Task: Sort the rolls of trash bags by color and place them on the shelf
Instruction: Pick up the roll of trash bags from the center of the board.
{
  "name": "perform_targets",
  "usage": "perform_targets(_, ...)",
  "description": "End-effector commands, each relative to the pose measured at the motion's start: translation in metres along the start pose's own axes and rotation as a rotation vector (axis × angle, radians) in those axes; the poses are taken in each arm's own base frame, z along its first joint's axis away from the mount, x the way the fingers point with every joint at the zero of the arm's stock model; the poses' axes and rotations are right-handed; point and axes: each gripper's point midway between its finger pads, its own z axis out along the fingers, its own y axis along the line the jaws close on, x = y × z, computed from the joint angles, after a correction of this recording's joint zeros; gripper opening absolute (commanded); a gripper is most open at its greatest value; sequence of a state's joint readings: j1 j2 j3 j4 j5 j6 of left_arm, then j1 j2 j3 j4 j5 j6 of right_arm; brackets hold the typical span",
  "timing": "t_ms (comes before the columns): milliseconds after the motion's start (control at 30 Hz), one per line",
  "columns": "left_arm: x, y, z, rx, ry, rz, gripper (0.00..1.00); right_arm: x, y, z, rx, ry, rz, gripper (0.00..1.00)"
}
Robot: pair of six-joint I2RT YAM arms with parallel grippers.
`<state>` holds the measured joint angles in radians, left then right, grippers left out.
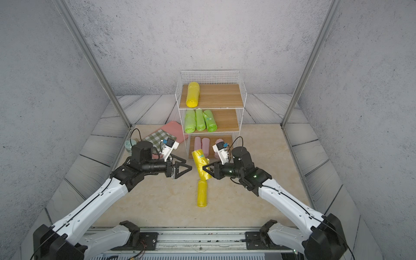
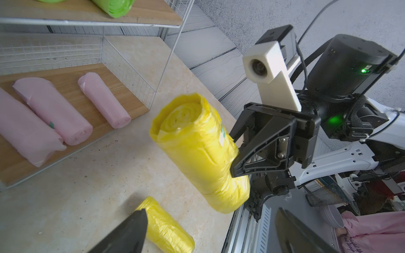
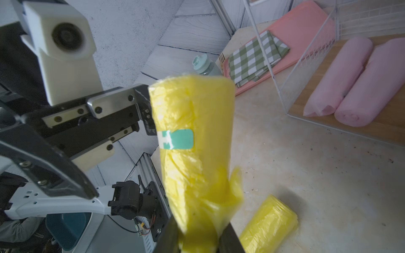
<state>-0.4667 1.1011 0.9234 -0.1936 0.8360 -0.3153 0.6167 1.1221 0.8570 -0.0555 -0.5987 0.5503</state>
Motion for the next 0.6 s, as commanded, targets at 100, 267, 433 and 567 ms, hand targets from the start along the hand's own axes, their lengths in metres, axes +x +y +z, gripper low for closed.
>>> perform_targets(100, -0.022, -0.007, -0.001, 0.044, -0.061, 0.041, 0.97, -0.034, 0.039, 0.000, -0.191, -0.071, -0.051, 0.00)
perform_targets(267, -0.035, -0.011, 0.001, 0.082, -0.100, 0.038, 0.97, -0.036, 0.045, 0.006, -0.252, -0.048, -0.038, 0.00)
perform_targets(433, -0.039, -0.007, 0.004, 0.076, -0.107, 0.042, 0.97, -0.038, 0.052, 0.006, -0.289, -0.039, -0.050, 0.00)
perform_targets(567, -0.042, -0.003, 0.007, 0.072, -0.113, 0.021, 0.96, -0.034, 0.053, 0.008, -0.310, -0.023, -0.049, 0.00)
